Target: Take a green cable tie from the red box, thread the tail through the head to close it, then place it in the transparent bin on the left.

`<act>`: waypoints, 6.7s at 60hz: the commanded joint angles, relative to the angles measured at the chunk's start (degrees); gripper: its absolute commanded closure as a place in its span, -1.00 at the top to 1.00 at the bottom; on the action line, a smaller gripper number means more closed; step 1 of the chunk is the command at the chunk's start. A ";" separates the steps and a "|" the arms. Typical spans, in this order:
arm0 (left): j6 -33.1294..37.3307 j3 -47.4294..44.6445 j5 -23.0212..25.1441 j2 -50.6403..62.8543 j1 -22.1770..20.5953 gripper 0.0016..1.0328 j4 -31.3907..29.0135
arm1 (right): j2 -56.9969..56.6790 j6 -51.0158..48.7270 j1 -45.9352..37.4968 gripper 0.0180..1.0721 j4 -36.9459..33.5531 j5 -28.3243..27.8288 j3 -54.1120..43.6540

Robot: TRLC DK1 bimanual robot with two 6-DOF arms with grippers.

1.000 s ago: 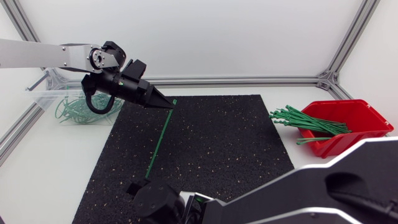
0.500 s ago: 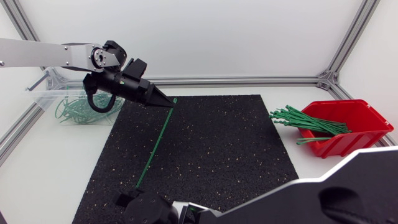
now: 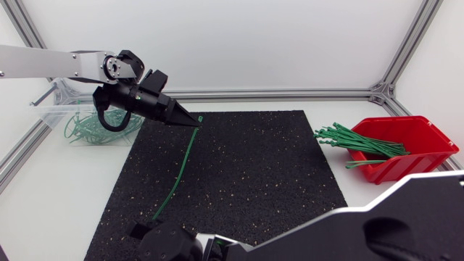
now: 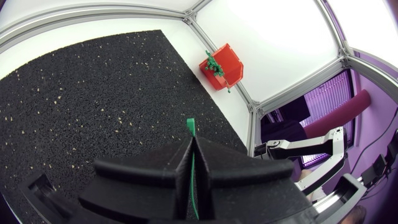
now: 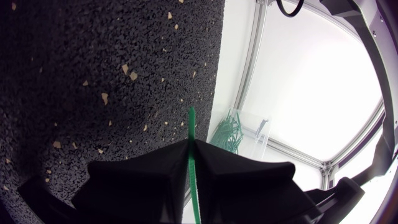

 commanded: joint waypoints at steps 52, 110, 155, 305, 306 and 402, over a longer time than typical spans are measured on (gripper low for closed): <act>9.53 -3.03 0.81 1.07 -0.54 -0.94 -7.47 | 0.32 4.94 -1.07 -0.15 0.39 0.80 1.96; 8.39 -3.21 0.90 -0.69 -2.04 -0.95 -7.47 | -3.72 2.91 -11.61 -0.06 7.42 -1.83 -5.16; 11.02 0.92 7.23 3.09 0.69 -0.95 -9.23 | -2.23 1.16 -6.52 -0.84 14.19 -2.98 -8.50; 11.55 -7.51 6.44 -5.26 0.25 -0.95 -0.79 | -13.74 64.26 -21.02 -0.89 -61.05 -42.44 16.91; 11.55 -7.60 6.44 -5.35 0.25 -0.95 -0.70 | -13.74 63.91 -20.84 -0.89 -60.70 -42.18 16.20; 13.13 -8.22 -0.42 -7.11 -3.27 -0.95 1.23 | -28.77 35.35 -15.04 0.91 -45.31 -6.93 -7.35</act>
